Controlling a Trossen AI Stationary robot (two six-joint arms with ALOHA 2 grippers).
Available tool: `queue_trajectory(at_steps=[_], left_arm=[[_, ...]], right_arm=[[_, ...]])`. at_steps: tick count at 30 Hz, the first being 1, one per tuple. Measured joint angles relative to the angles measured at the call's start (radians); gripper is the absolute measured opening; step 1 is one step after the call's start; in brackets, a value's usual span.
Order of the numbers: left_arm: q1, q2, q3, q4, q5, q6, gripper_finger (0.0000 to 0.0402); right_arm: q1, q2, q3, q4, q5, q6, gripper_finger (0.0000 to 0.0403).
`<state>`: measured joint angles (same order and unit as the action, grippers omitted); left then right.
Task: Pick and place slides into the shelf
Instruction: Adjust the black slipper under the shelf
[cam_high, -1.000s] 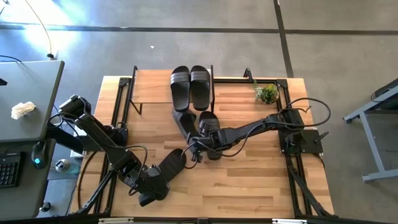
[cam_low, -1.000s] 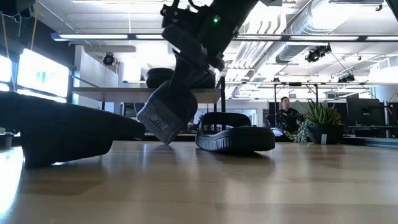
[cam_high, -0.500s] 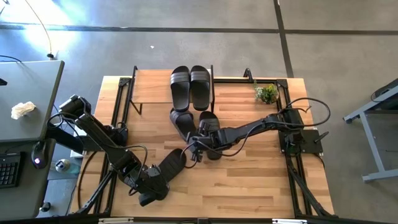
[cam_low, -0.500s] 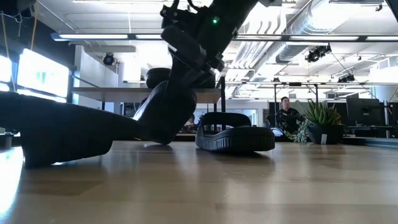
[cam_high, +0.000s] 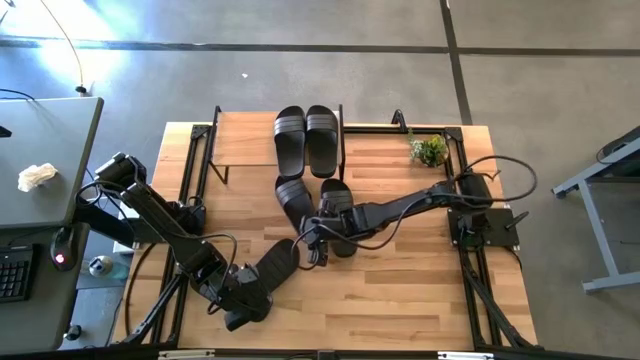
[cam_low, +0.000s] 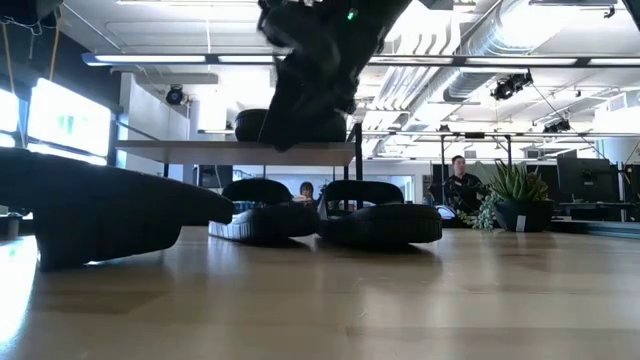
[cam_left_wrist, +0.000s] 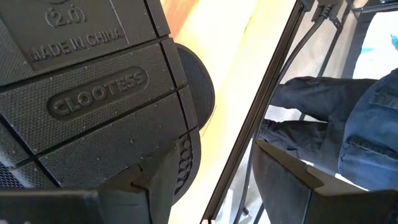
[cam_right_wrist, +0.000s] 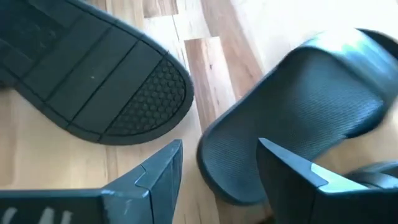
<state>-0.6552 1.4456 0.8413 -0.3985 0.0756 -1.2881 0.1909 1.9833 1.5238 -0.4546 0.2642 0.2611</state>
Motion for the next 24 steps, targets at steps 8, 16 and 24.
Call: queue_trajectory(at_steps=[8, 16, 24], left_arm=[[0.0, 0.0, 0.0, 0.0, -0.02, 0.0, 0.0188], [0.0, 0.0, 0.0, 0.007, -0.045, 0.01, 0.0188], [0.0, 0.0, 0.0, 0.012, -0.049, 0.009, 0.0188]], right_arm=[[0.014, -0.168, 0.0, -0.178, 0.042, 0.001, 0.0138], [0.048, -0.315, 0.0, -0.452, -0.09, 0.088, 0.0052], [0.139, -0.34, -0.025, -0.58, -0.096, 0.166, 0.0006]])
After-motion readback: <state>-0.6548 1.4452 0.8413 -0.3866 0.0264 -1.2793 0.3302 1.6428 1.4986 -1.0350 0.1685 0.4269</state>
